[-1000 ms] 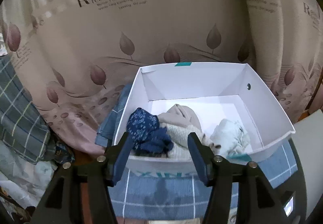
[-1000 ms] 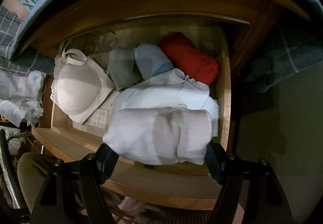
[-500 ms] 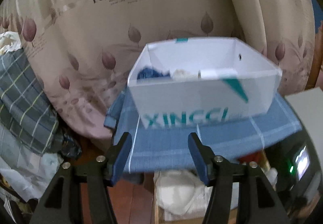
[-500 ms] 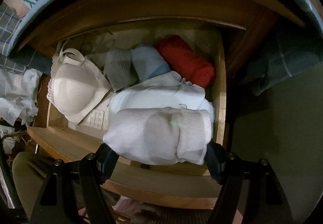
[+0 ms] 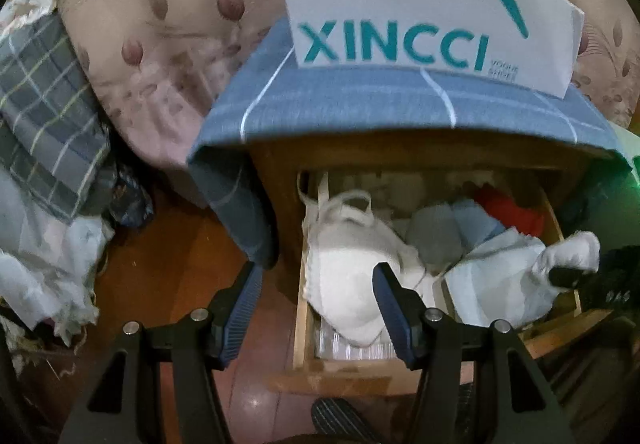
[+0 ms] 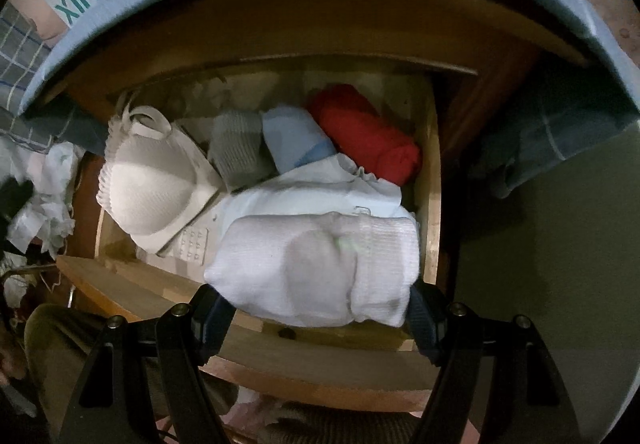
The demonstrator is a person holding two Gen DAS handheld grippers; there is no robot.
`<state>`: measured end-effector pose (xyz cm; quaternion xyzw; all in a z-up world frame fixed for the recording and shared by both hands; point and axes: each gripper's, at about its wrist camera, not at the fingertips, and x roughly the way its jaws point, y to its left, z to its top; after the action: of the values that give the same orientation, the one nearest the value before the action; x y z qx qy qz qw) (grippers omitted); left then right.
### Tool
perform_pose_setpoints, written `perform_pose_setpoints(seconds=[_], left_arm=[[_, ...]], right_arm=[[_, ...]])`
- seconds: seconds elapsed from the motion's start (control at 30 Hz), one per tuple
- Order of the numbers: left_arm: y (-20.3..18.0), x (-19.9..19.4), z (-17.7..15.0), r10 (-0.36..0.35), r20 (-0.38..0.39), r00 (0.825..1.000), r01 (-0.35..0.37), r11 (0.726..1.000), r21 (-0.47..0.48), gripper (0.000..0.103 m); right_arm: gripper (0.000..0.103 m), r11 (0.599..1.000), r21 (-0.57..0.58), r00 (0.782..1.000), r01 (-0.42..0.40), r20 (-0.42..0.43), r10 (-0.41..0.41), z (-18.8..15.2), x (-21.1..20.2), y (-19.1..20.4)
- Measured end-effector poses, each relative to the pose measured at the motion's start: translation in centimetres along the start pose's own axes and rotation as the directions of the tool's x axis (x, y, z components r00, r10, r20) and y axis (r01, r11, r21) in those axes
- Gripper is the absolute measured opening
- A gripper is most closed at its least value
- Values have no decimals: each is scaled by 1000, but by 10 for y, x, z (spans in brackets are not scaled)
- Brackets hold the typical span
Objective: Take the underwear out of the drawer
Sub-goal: 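Bring the left gripper back to the drawer while the right gripper lifts the white roll, then carry the white rolled bundle with the right gripper over the shoe box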
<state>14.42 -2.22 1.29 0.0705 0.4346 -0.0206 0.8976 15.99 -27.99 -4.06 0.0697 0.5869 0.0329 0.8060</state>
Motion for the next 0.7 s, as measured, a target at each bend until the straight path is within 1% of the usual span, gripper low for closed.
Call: perform_pose_setpoints(seconds=[0.07, 0.13, 0.2, 0.33, 0.4, 0.53, 0.7], left_arm=[[3, 6, -5, -14, -23, 1000, 13, 1000, -24, 60], [8, 4, -5, -30, -7, 1000, 29, 998, -54, 60], [12, 6, -5, -34, -9, 999, 33, 997, -75, 60], [16, 17, -5, -51, -63, 997, 45, 994, -96, 60], [18, 14, -6, -50, -51, 997, 44, 992, -115, 60], [16, 11, -7, -37, -38, 999, 32, 994, -106, 60], [20, 11, -7, -42, -40, 998, 37, 992, -118, 60]], right_arm=[[72, 1000, 18, 1000, 3, 5, -3, 1, -1, -2], [72, 999, 32, 1000, -6, 5, 6, 1, -2, -2], [72, 999, 37, 1000, -3, 16, 2, 2, -7, -1], [72, 998, 54, 998, -37, 43, 34, 7, -26, -1], [72, 997, 54, 996, -56, 72, 52, 12, -44, 0], [72, 997, 24, 986, -68, 157, 64, 26, -90, 6], [72, 996, -25, 956, -81, 280, 84, 48, -155, 18]])
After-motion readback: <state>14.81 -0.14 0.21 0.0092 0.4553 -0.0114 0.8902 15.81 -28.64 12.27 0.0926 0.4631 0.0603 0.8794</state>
